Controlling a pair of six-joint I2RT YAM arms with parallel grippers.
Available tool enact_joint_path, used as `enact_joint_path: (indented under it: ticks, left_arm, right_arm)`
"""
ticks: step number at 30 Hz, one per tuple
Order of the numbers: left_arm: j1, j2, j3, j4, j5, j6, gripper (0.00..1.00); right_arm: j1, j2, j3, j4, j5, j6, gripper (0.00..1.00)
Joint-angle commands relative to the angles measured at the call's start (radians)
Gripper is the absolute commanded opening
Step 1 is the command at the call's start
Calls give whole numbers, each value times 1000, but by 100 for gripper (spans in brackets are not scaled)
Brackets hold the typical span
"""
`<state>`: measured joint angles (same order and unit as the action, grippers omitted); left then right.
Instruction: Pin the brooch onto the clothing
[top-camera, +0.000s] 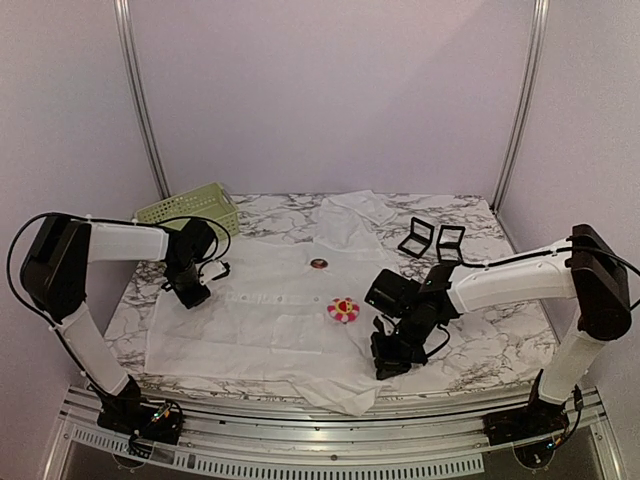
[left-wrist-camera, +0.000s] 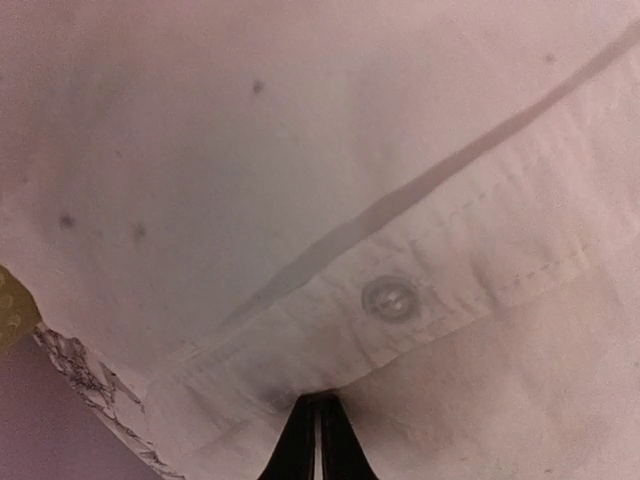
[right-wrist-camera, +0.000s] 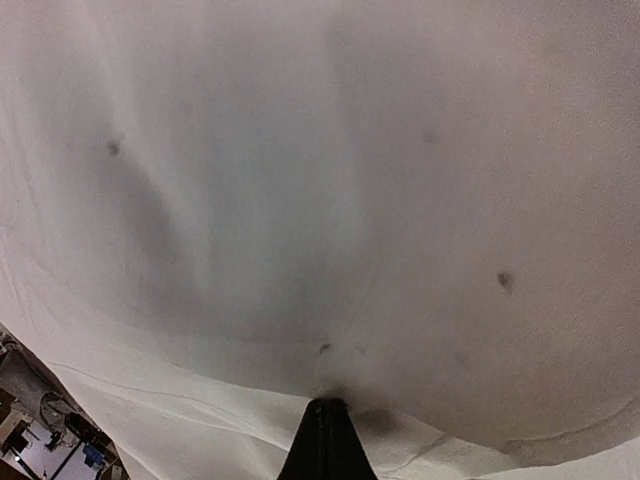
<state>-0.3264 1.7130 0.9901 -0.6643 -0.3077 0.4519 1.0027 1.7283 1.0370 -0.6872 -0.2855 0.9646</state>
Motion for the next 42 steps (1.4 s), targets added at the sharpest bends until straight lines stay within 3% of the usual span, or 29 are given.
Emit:
enact_joint_path:
  ticks: [1,5,10,15,17,18,21,23,26,31,36,42]
  left_arm:
    - [-3,35,-64,-4,-9,36,7]
    - [-3,35,-60,-4,-16,38,7]
    - [2,10,7,-31,1,18,7]
    - [49,-45,128,-81,82,-40,7]
    - [100,-82,169,-74,148,-96,10]
    - [133,-105,179,-54,177,-132,17]
    - [232,-152,195,7,215,-256,54]
    - [297,-158,200,19,251,-326,73]
    - [326,-194,144,66,265,-388,81]
    - [354,-275,2,147,210,-462,83]
    - [406,-363,-135,230,250,-546,84]
    - [416,-410,-189,263,250,-533,84]
  right_arm:
    - [25,-13,-71,-11,-38,108,0]
    - [16,-16,-37,-14,-24,92,0]
    - [-103,-13,164,-89,78,-29,2]
    - [-273,-63,282,-82,193,-118,14]
    - [-366,-108,264,-53,241,-135,27]
    - [-415,-152,243,-34,272,-137,39]
    - [-587,-290,151,81,366,-165,84]
    - [-717,-378,63,214,366,-194,98]
    - [-858,-514,-109,432,415,-253,99]
    - [-882,-617,-274,712,565,-362,99]
    - [-882,-588,-268,643,761,-277,99]
    - [-882,-558,-276,642,724,-235,99]
